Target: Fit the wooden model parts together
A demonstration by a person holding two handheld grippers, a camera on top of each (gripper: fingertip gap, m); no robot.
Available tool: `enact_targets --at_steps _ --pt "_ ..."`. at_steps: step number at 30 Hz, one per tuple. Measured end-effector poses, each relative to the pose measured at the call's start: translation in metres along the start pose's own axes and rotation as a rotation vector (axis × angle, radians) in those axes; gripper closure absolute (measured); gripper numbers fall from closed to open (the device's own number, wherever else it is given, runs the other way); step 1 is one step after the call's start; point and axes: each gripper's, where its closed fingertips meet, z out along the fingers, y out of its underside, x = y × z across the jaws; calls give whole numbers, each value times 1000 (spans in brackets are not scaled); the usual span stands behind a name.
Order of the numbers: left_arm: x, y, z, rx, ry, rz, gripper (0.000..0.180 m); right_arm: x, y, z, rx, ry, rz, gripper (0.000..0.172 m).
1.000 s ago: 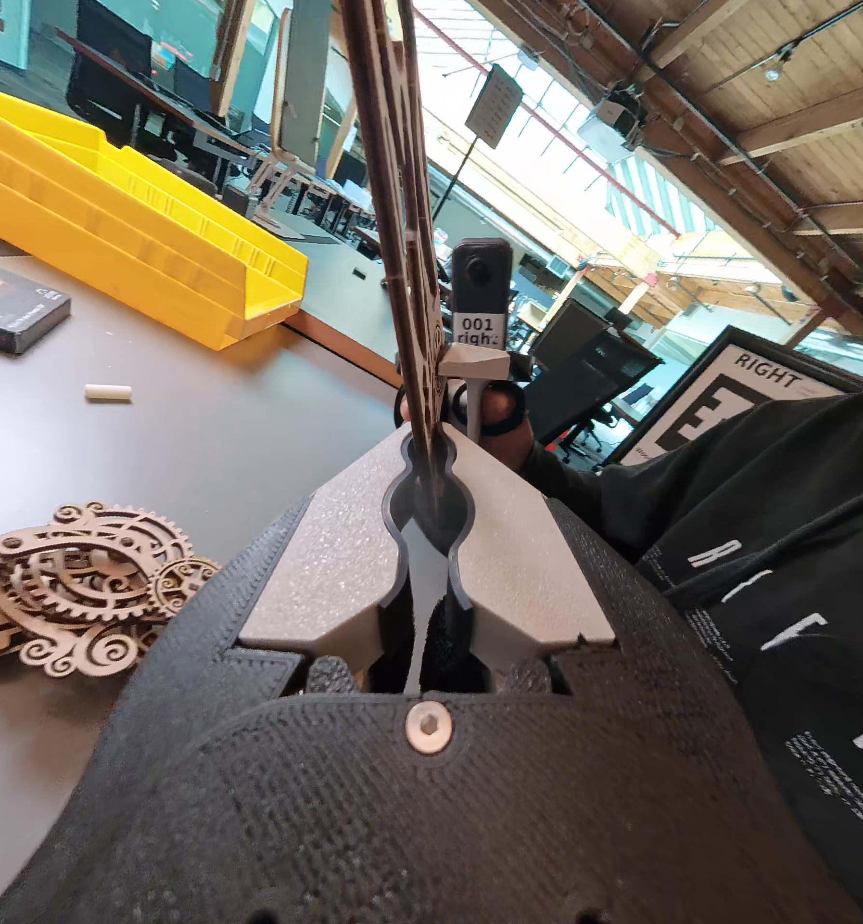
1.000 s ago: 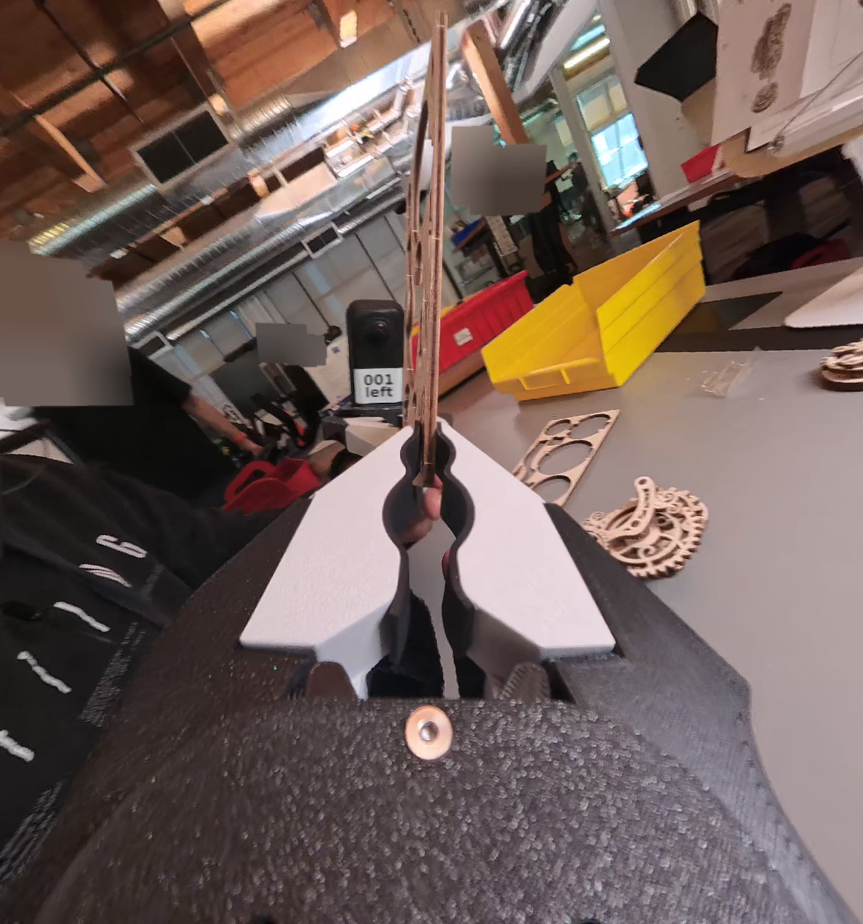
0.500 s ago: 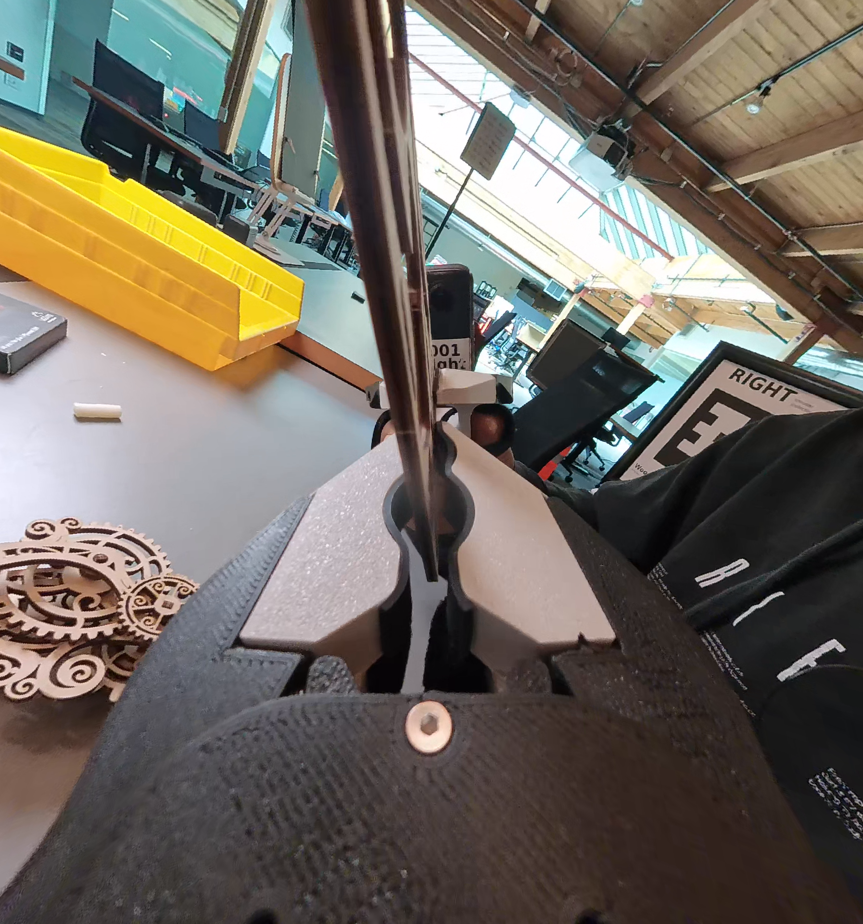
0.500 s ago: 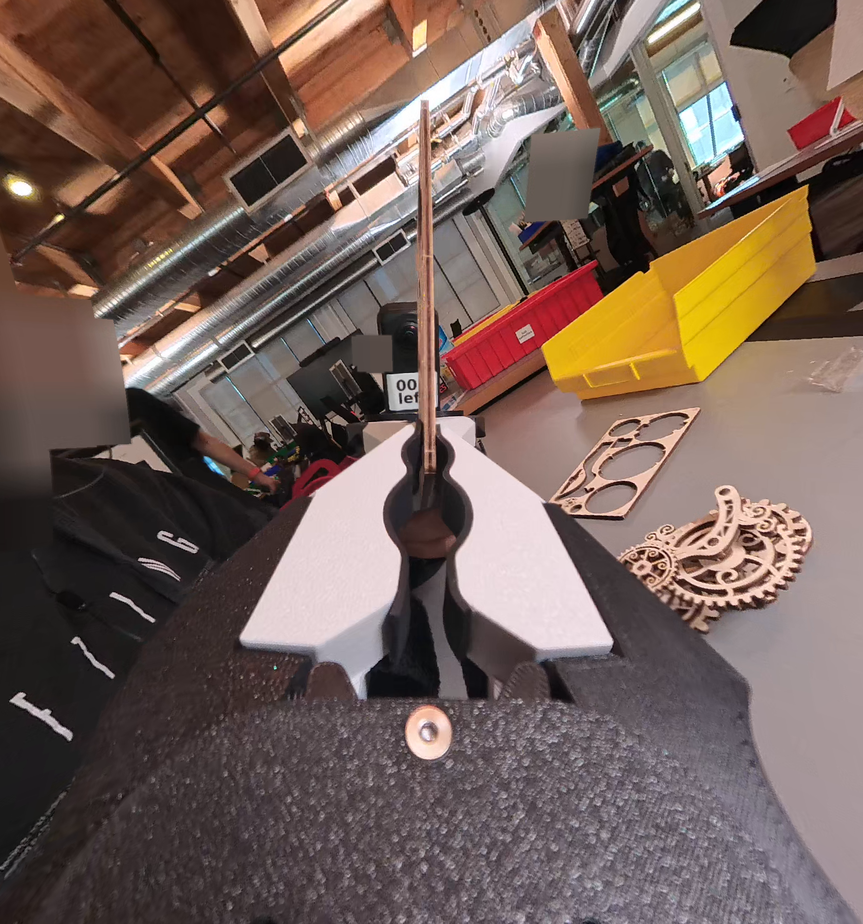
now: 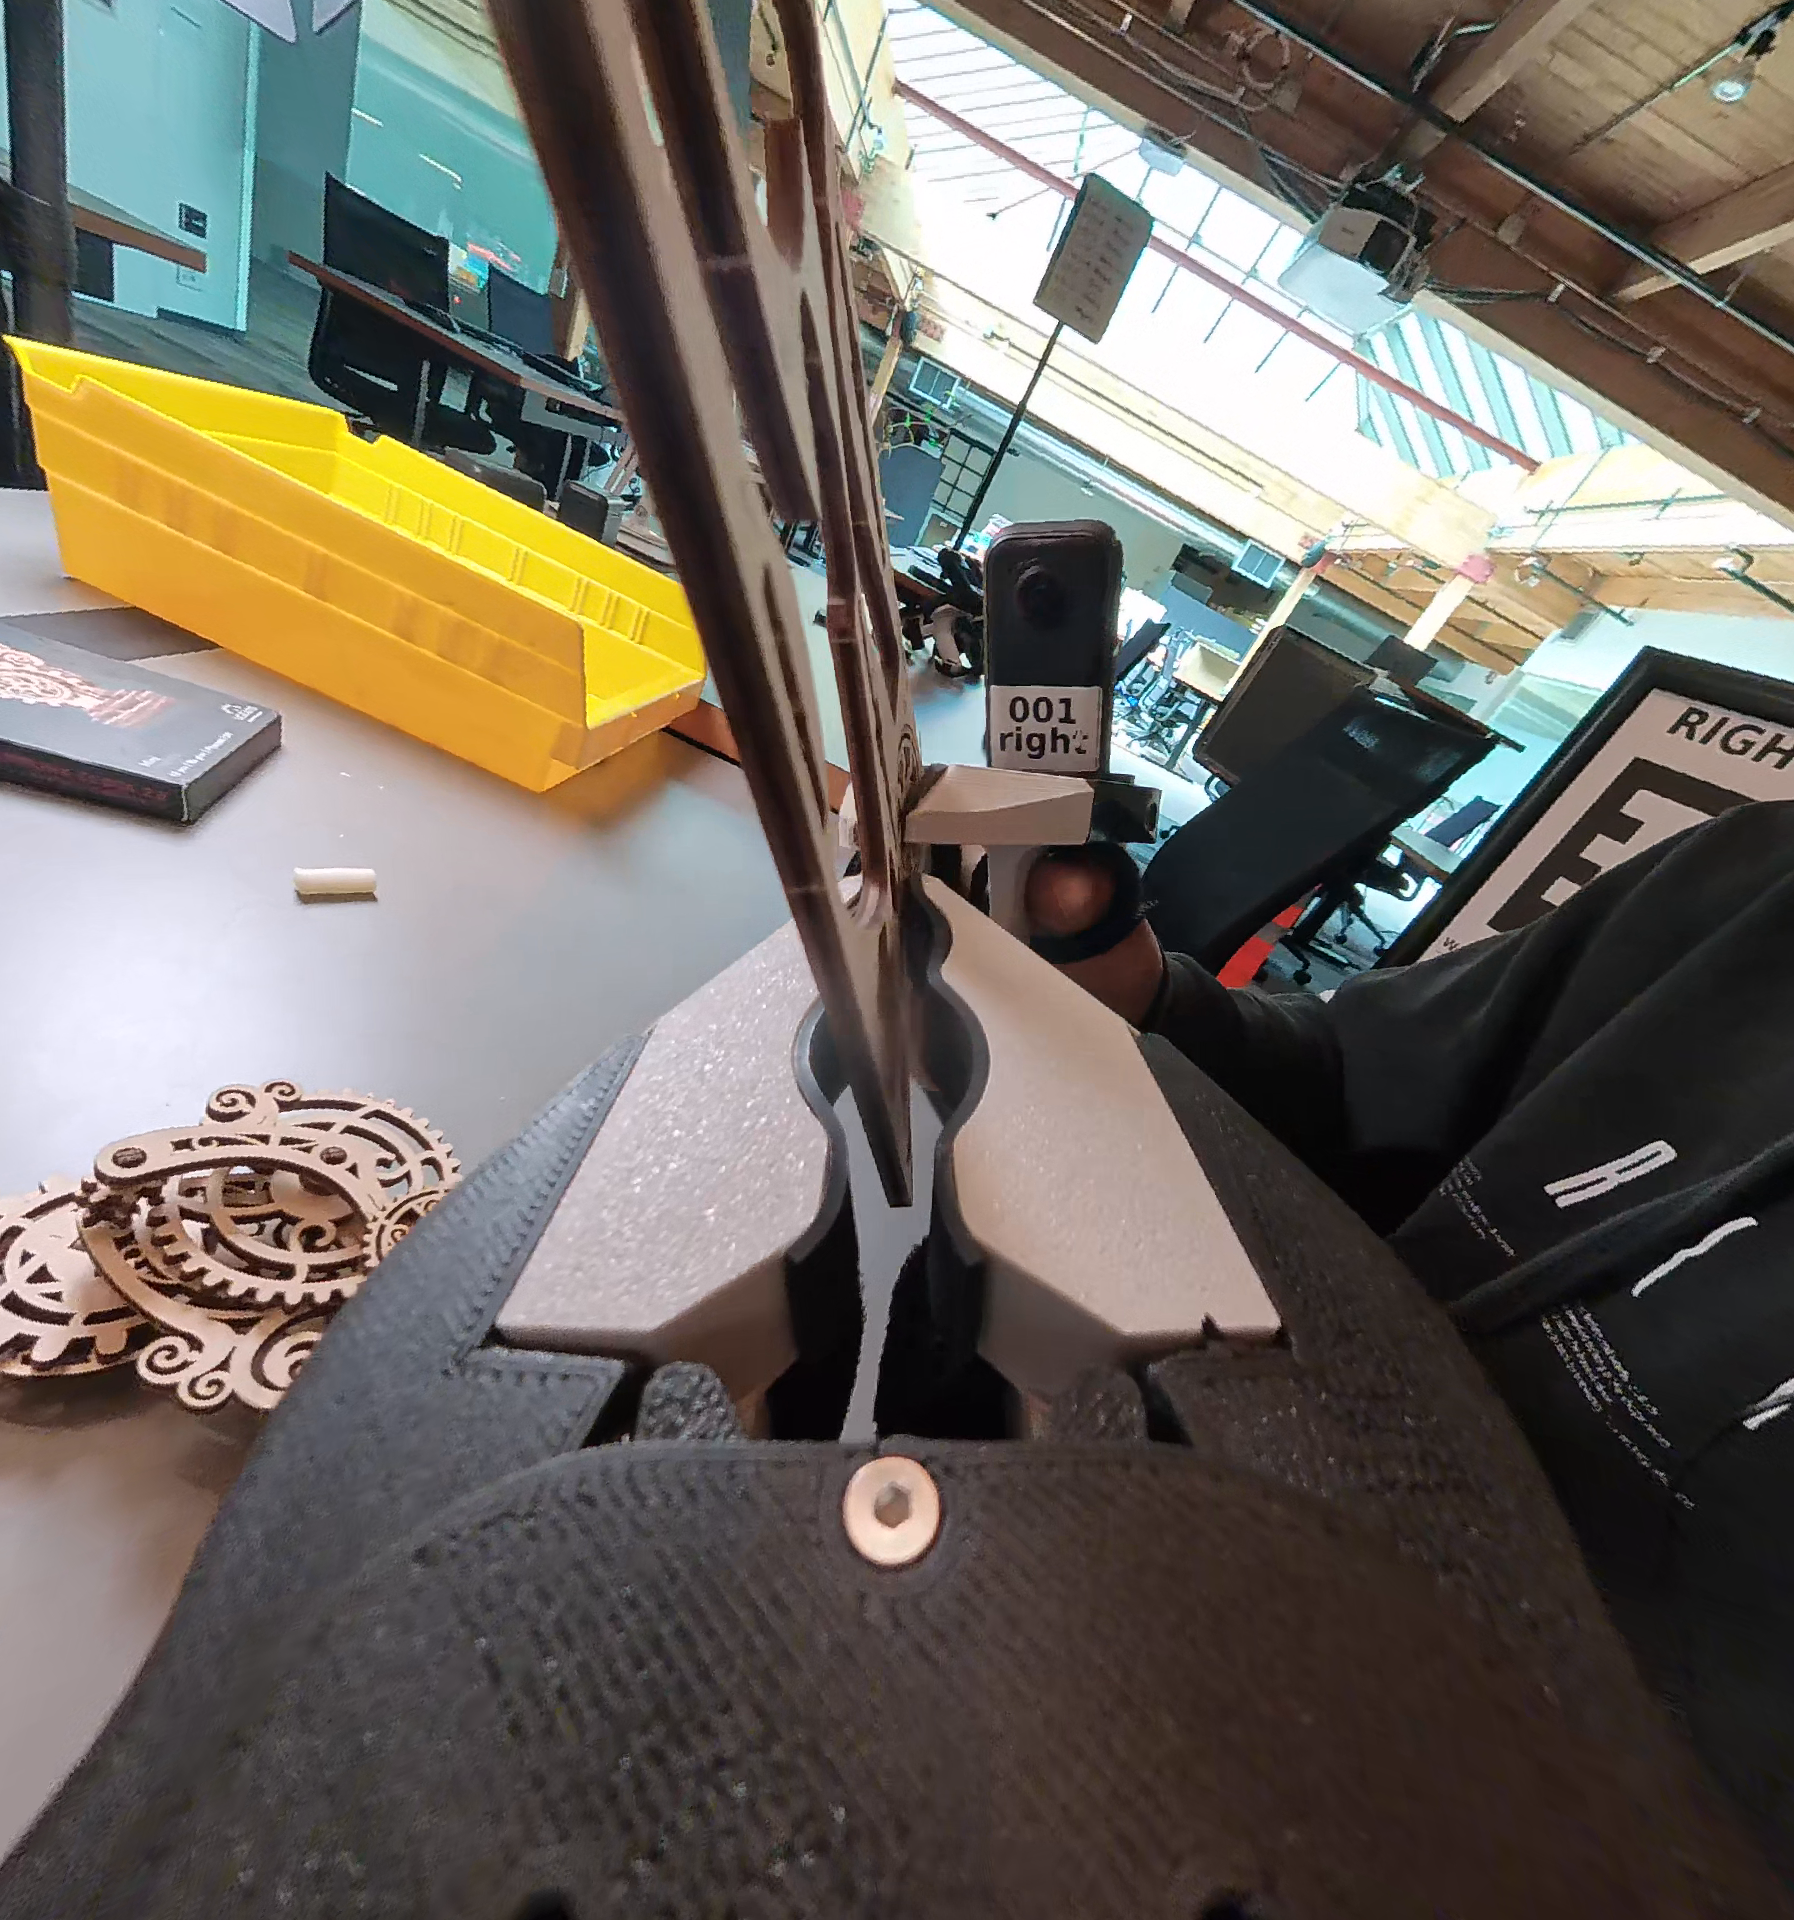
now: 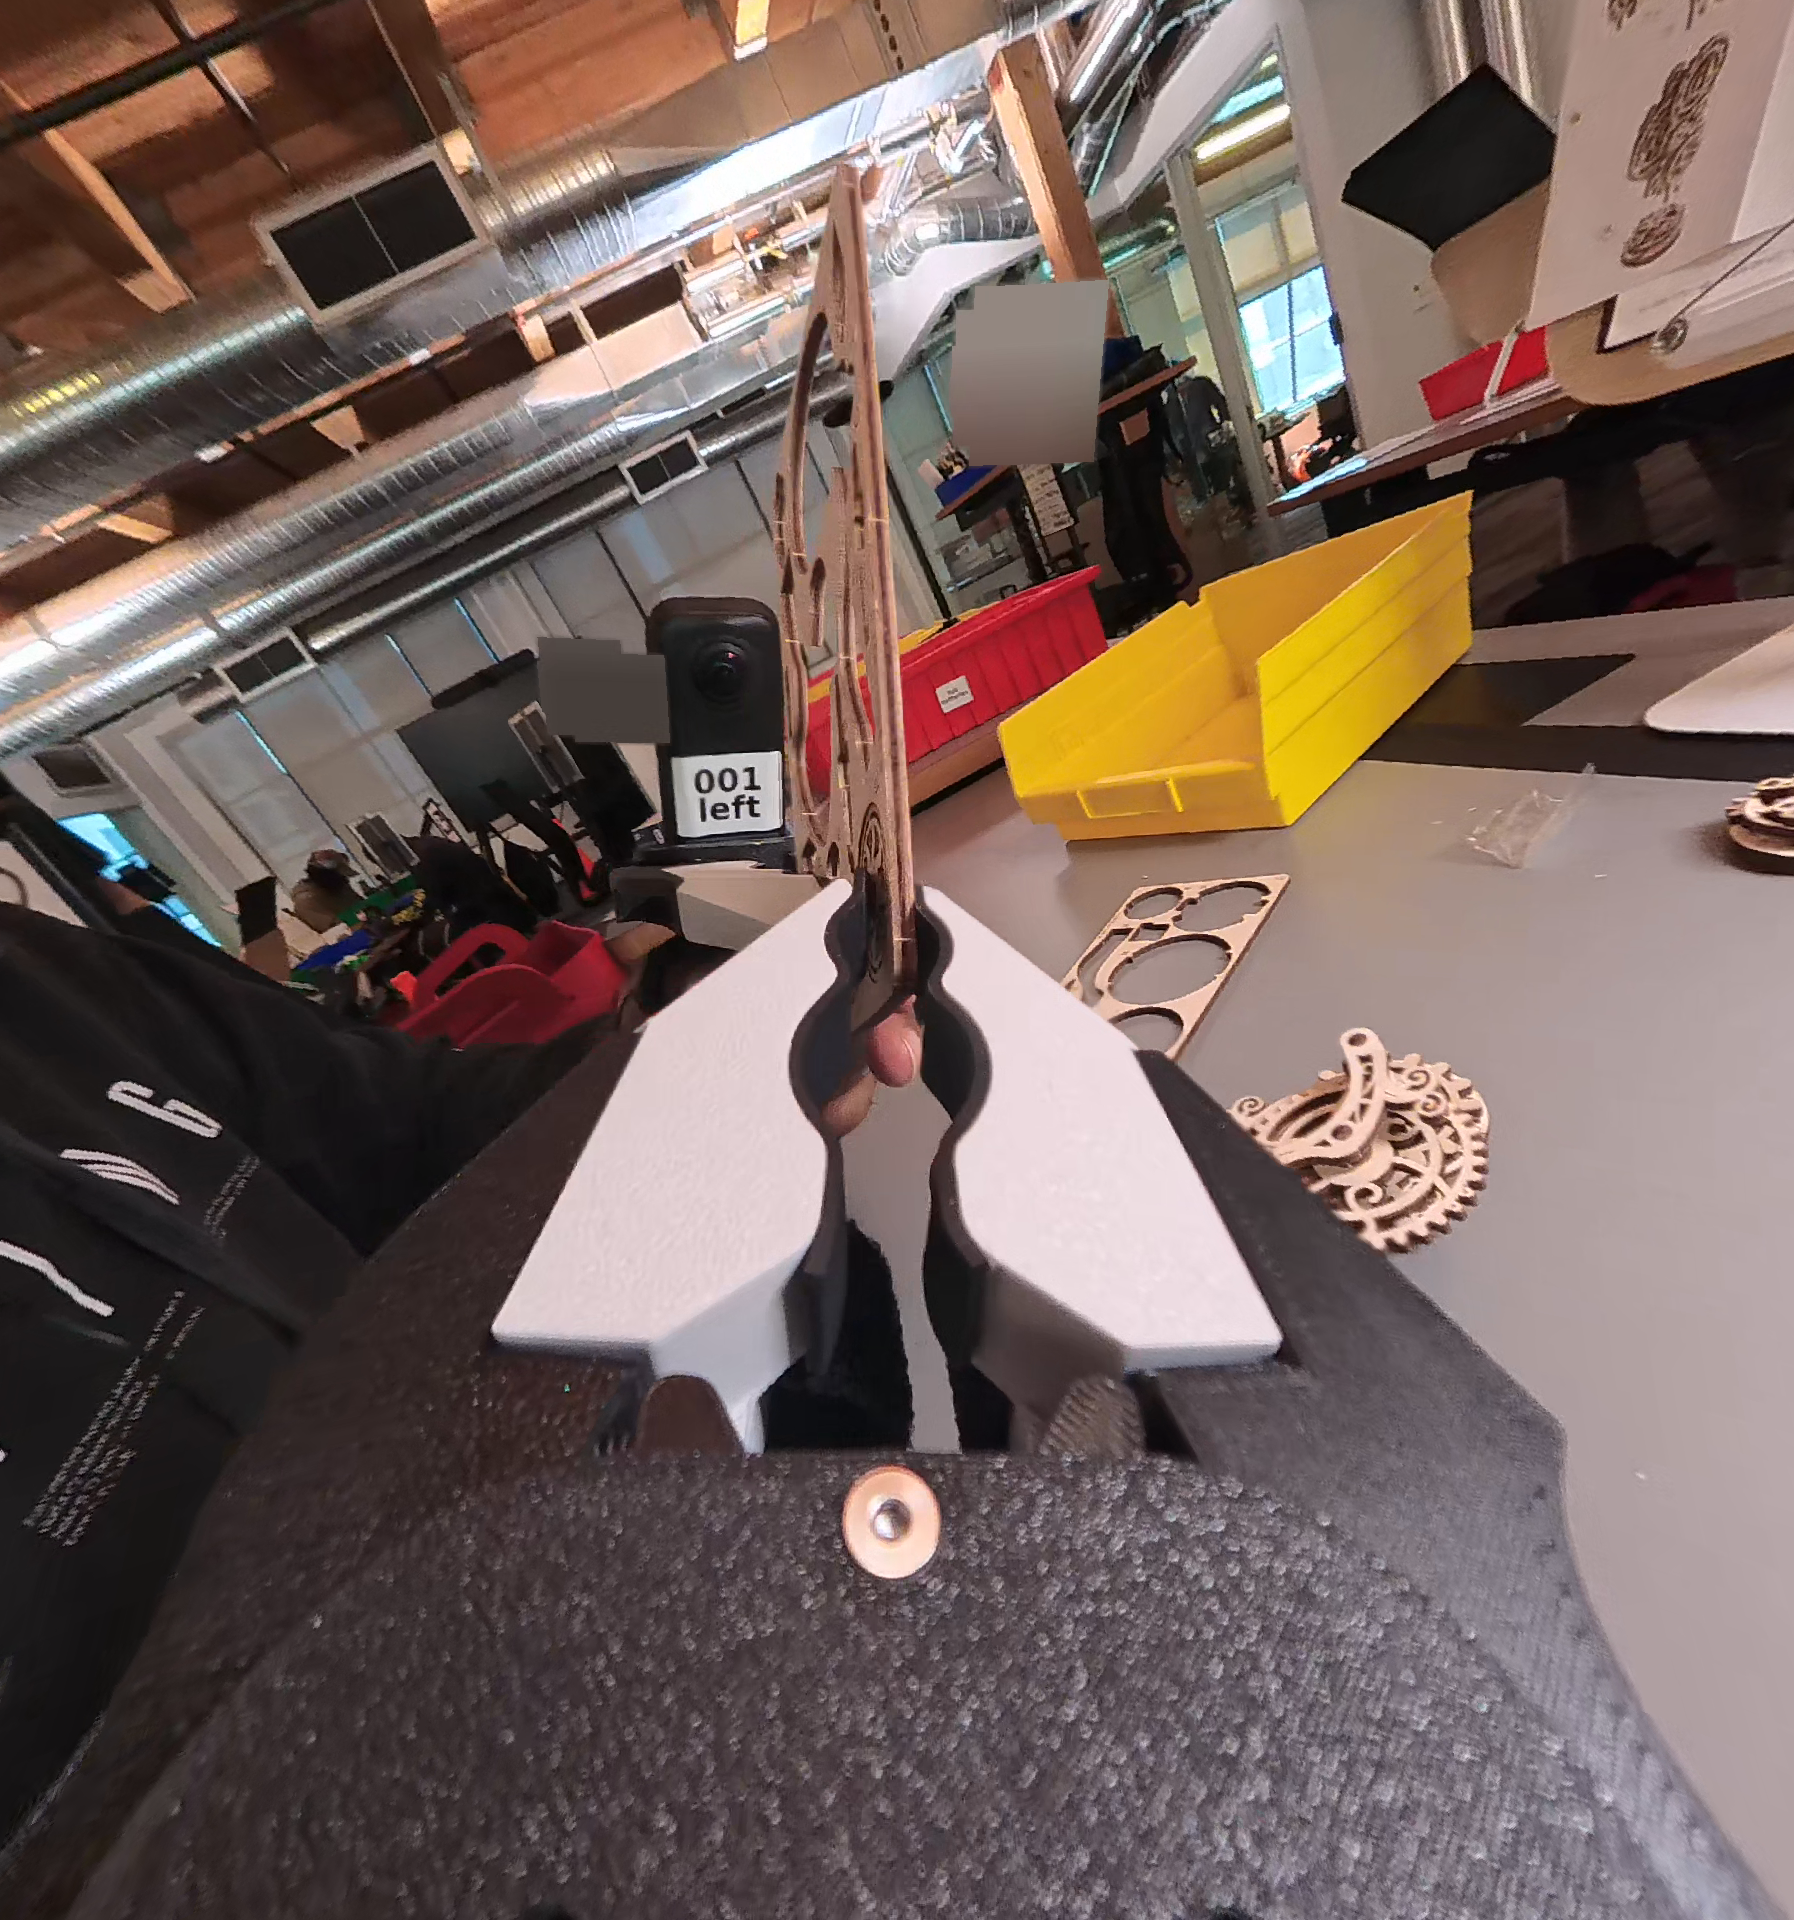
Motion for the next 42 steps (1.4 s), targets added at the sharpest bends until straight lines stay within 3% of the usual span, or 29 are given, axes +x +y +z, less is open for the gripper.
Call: enact_targets --at_steps 4,9,14,24,30,34,37,39,42 --pt "4 3 3 -14 -15 78 179 5 -1 -3 1 45 -43 170" --pt "8 -3 2 9 40 3 179 -4 -4 -1 25 -20 -22 171" --pt "2 2 -1 7 48 -46 179 3 2 3 -29 18 -55 170" --pt "-17 39 27 -93 -43 -136 179 43 32 -32 -310 347 -178 167" --pt "-13 41 37 -128 -5 -150 179 44 29 -44 -287 400 -183 164" --pt "-18 23 25 -73 1 -159 179 39 18 -40 -238 363 -206 145" --pt "-28 1 4 -11 -31 -140 179 38 15 -41 -253 342 -230 141" --pt "-39 -13 -19 4 -71 -113 179 41 24 -43 -322 342 -269 139" --pt "-60 -21 -64 -51 -188 -83 179 51 54 -54 -547 345 -326 137"
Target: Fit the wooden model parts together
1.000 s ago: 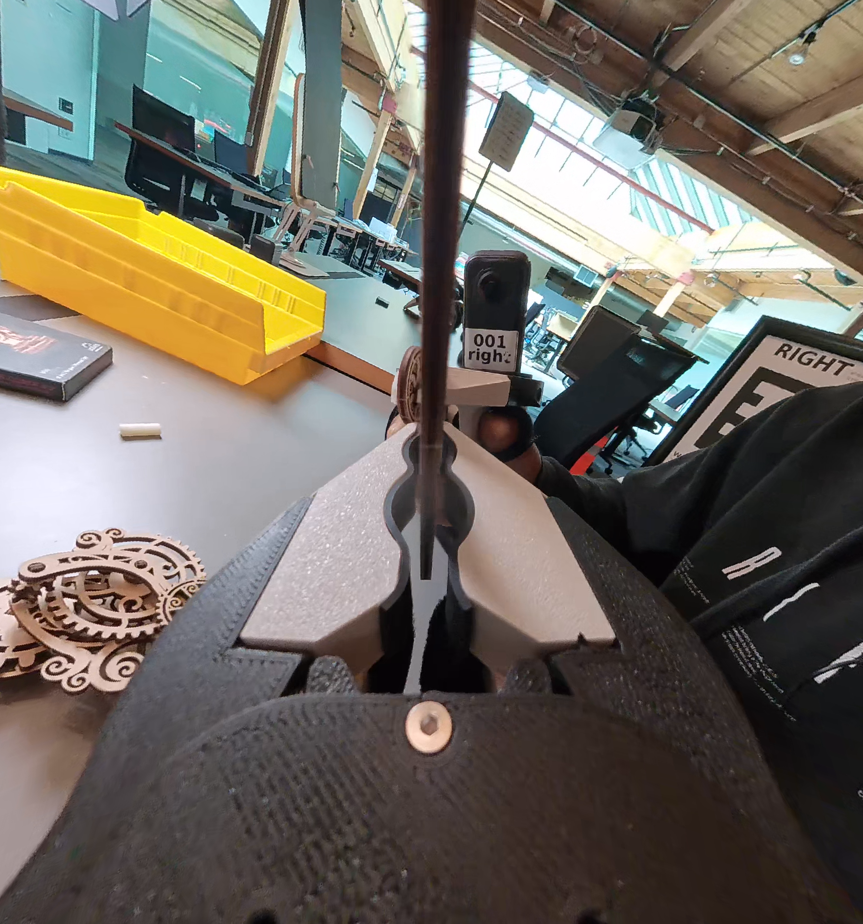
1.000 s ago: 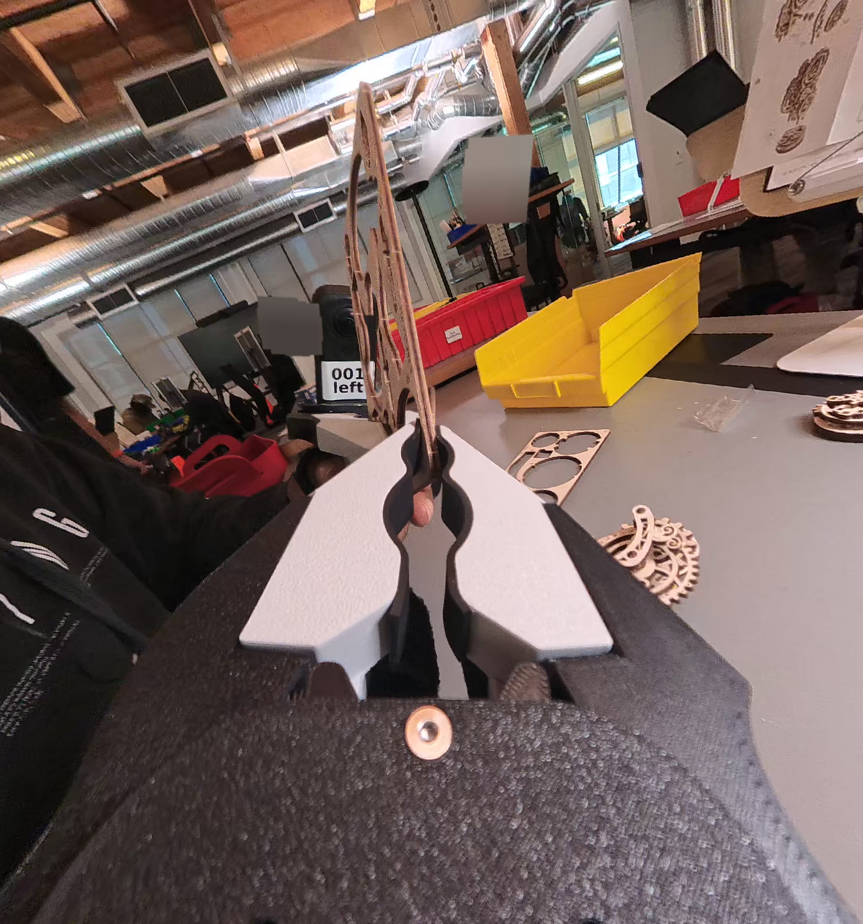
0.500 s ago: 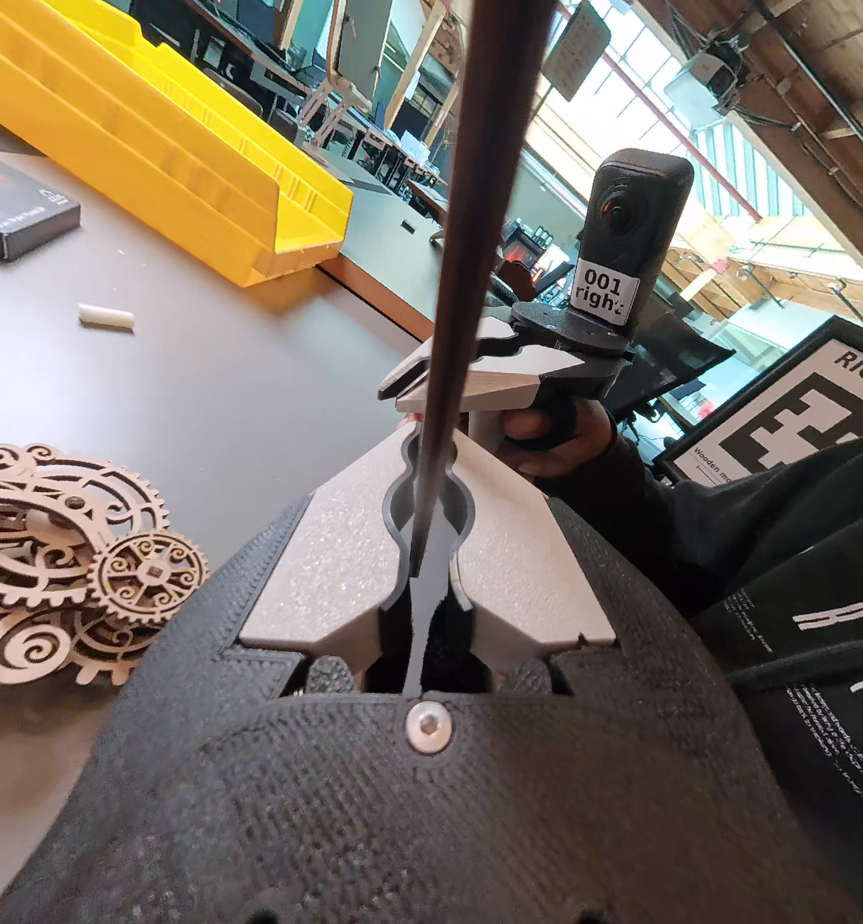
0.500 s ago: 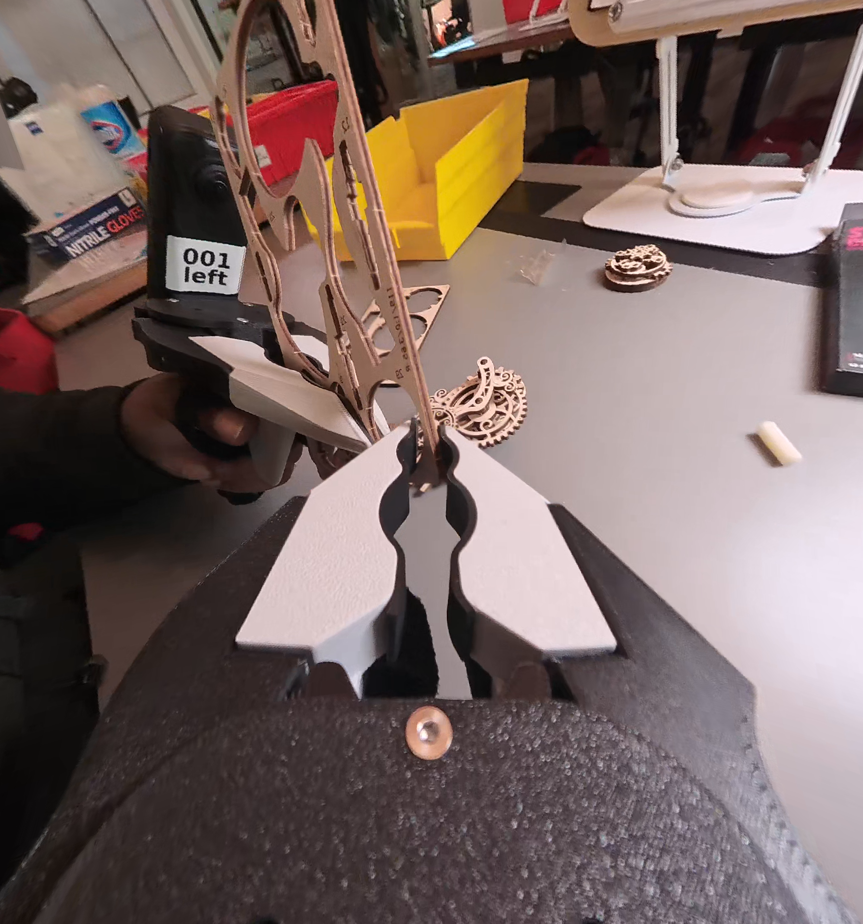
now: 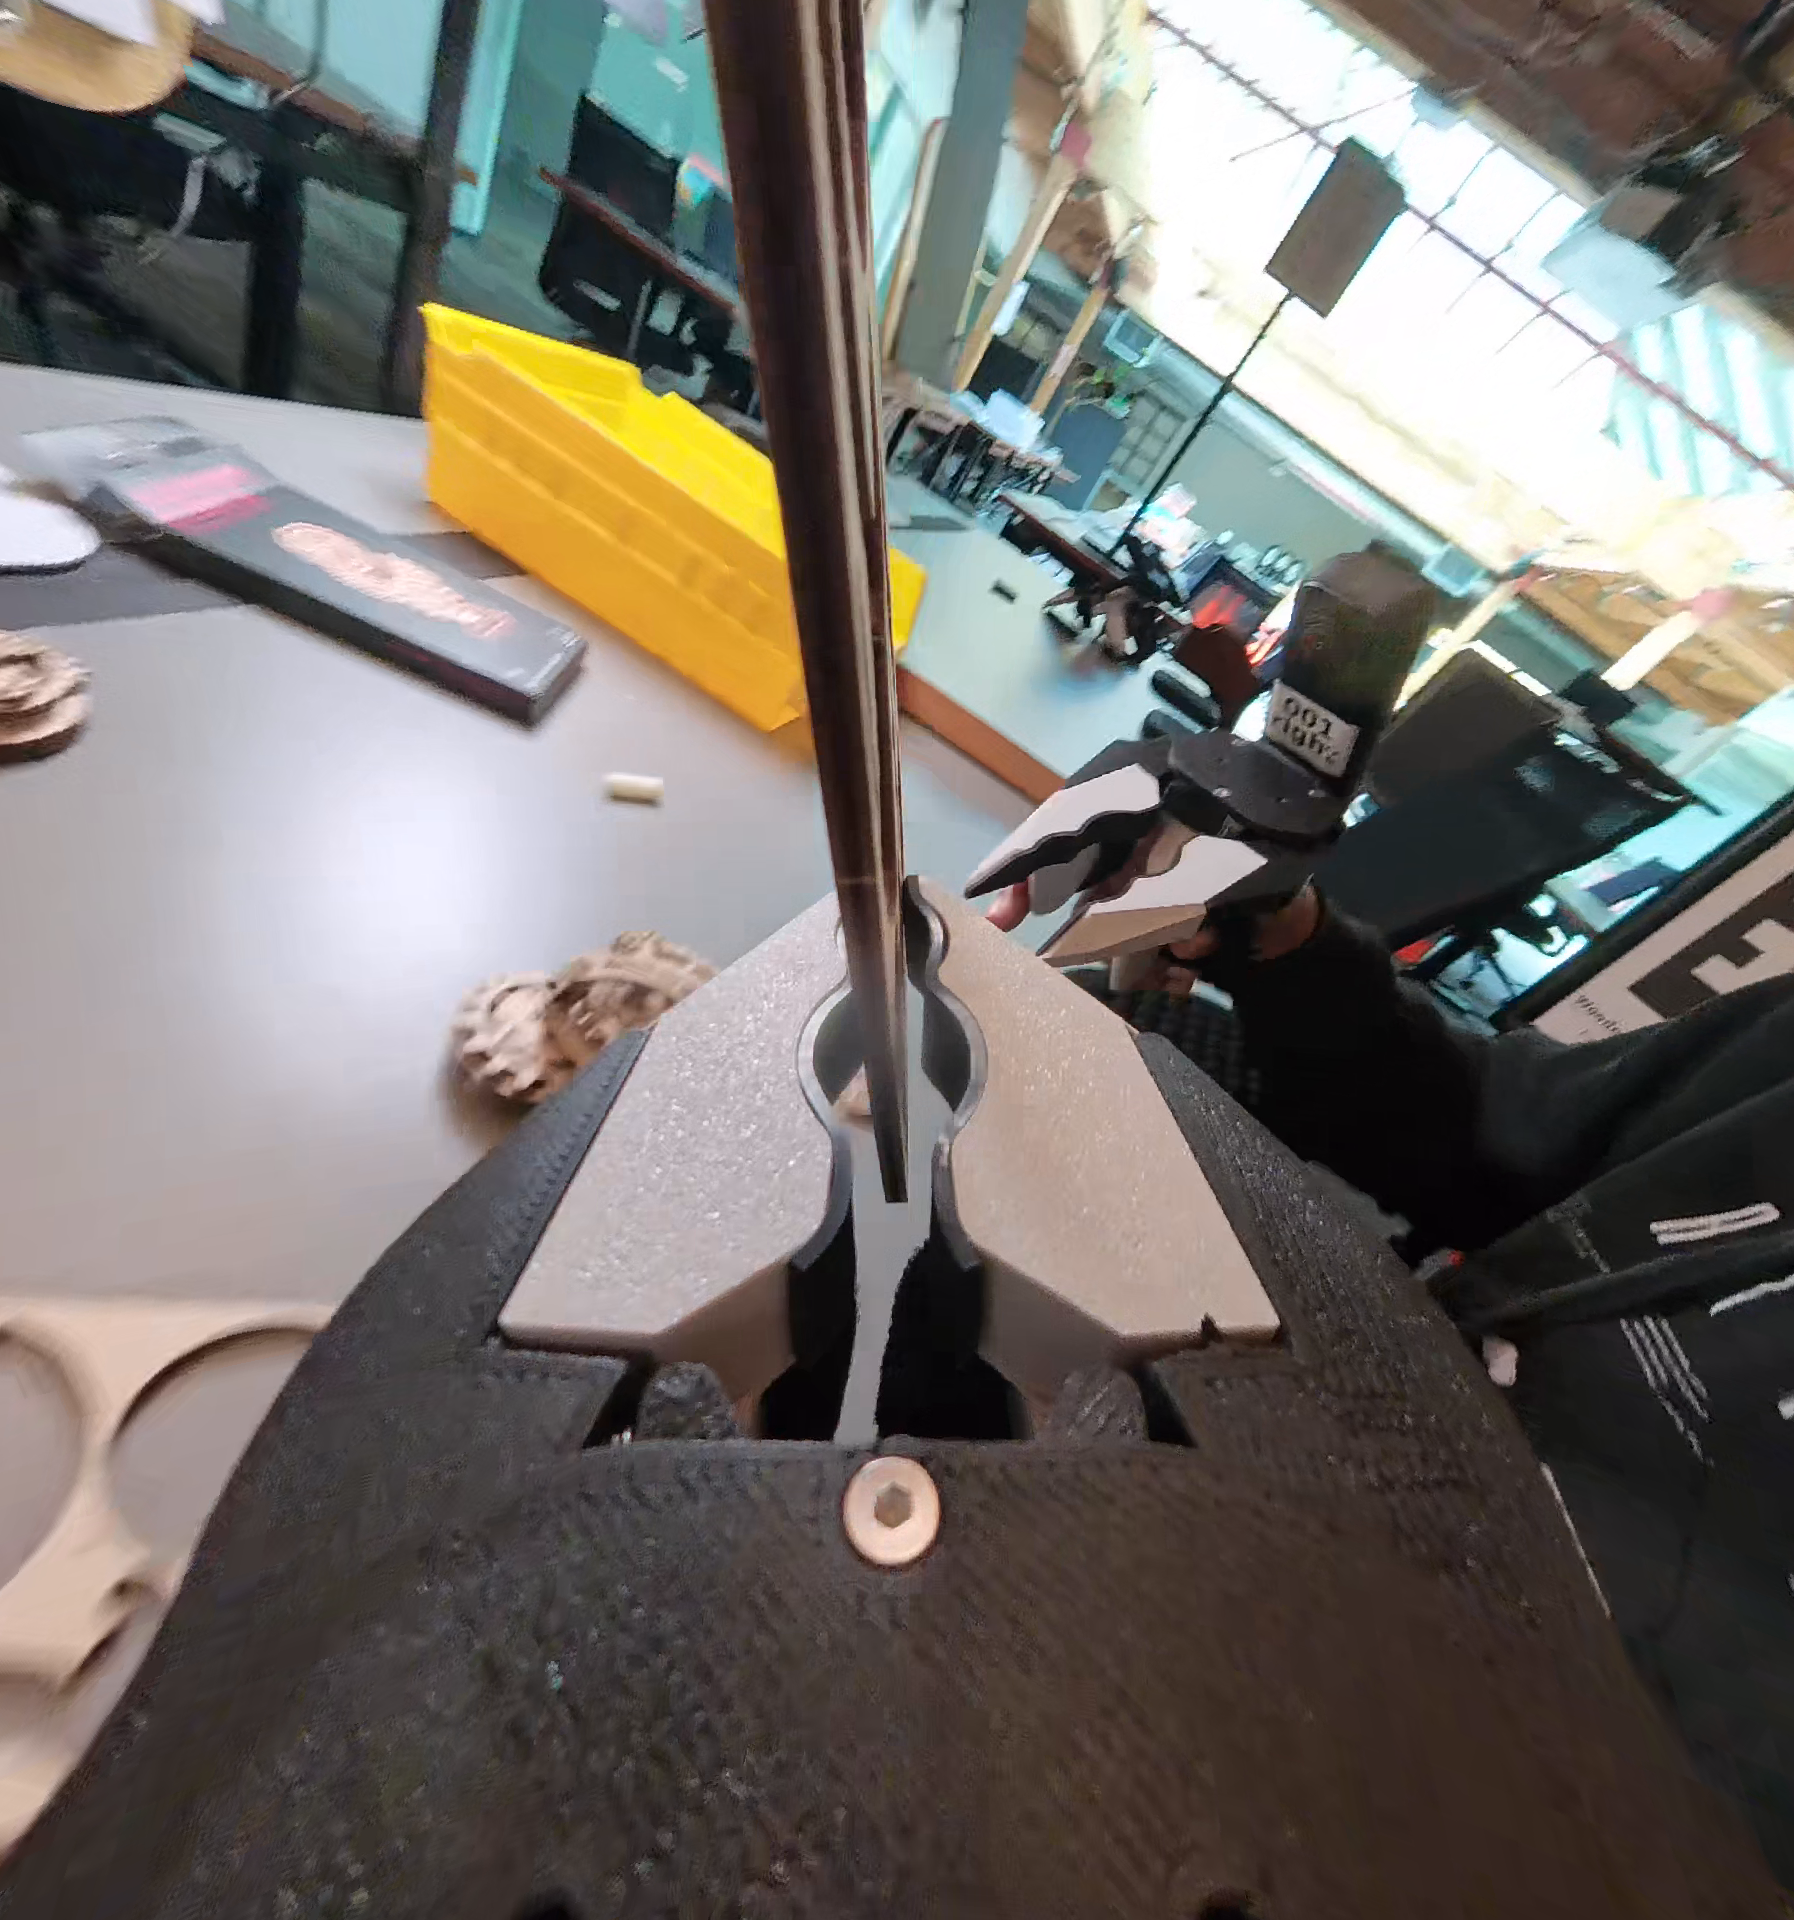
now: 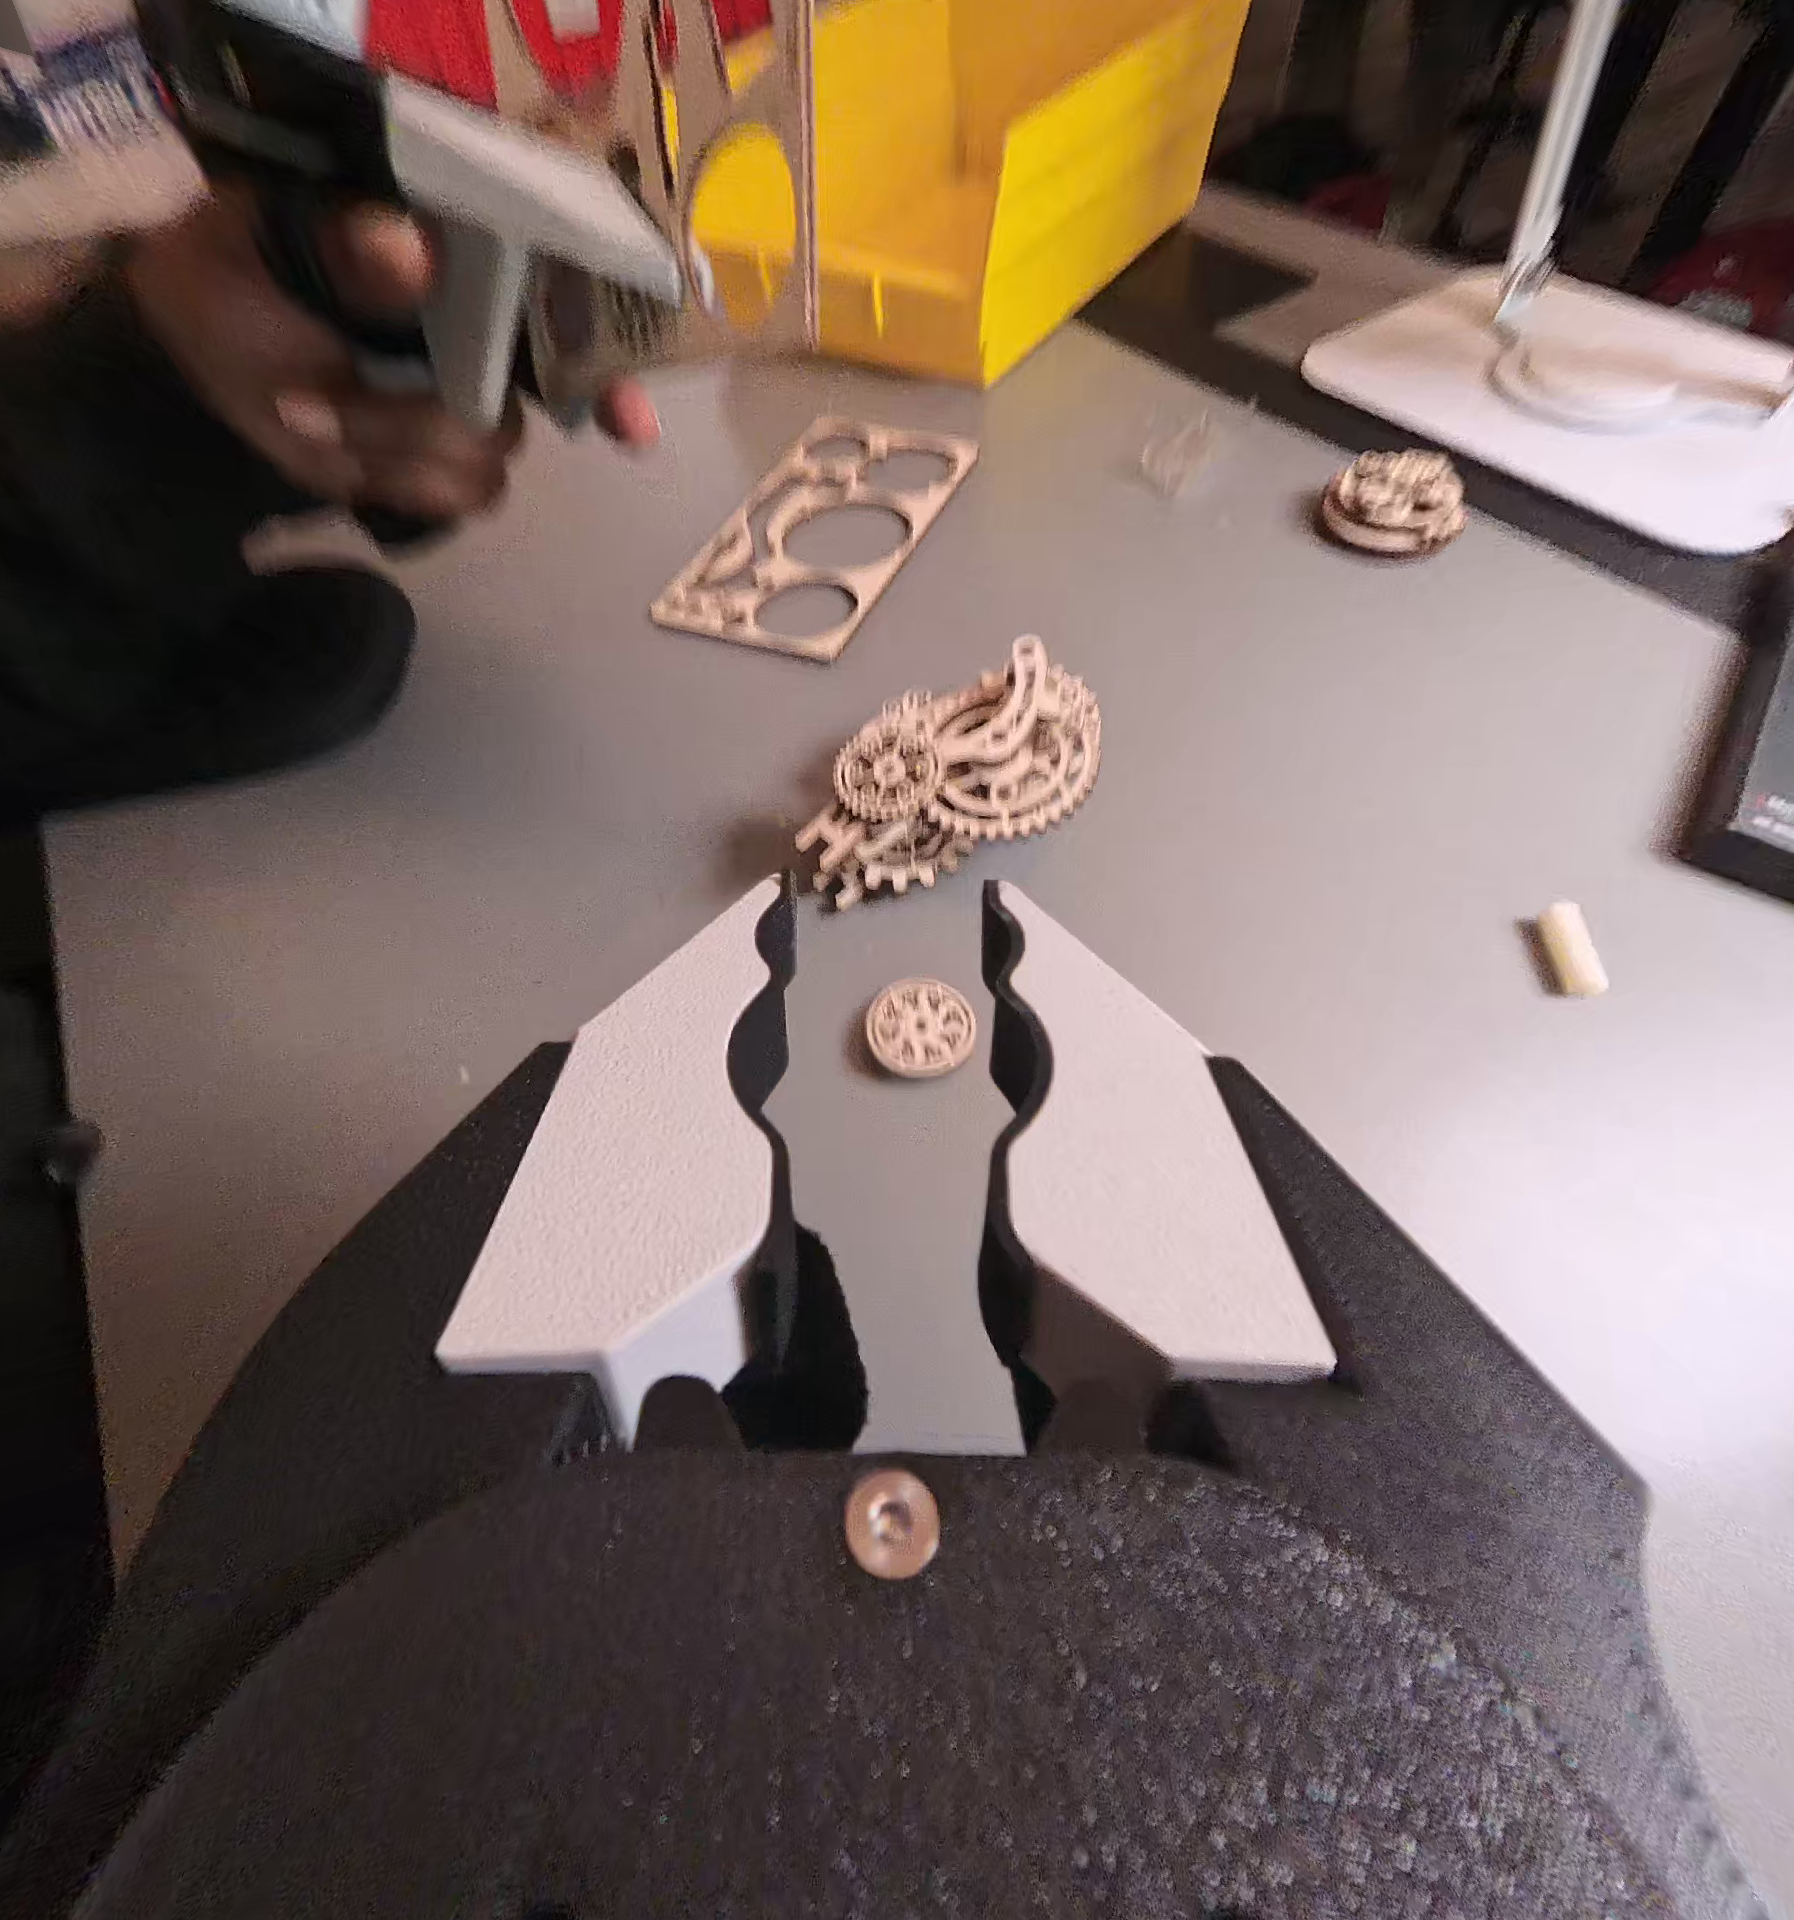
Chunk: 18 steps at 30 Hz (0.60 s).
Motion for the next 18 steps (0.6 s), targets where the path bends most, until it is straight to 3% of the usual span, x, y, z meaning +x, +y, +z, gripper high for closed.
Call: enact_targets --at_steps 4,11,15,18 --pt "-46 18 -63 -62 -160 -148 179 6 53 12 -303 -2 -98 137" --pt "-95 78 -176 -48 -392 -431 175 4 77 35 -458 -13 -143 131" --pt "-90 108 -203 -115 -378 -549 168 4 77 47 -501 -34 -161 130" --pt "-86 114 -211 -166 -373 -566 165 3 75 51 -524 -50 -169 132"
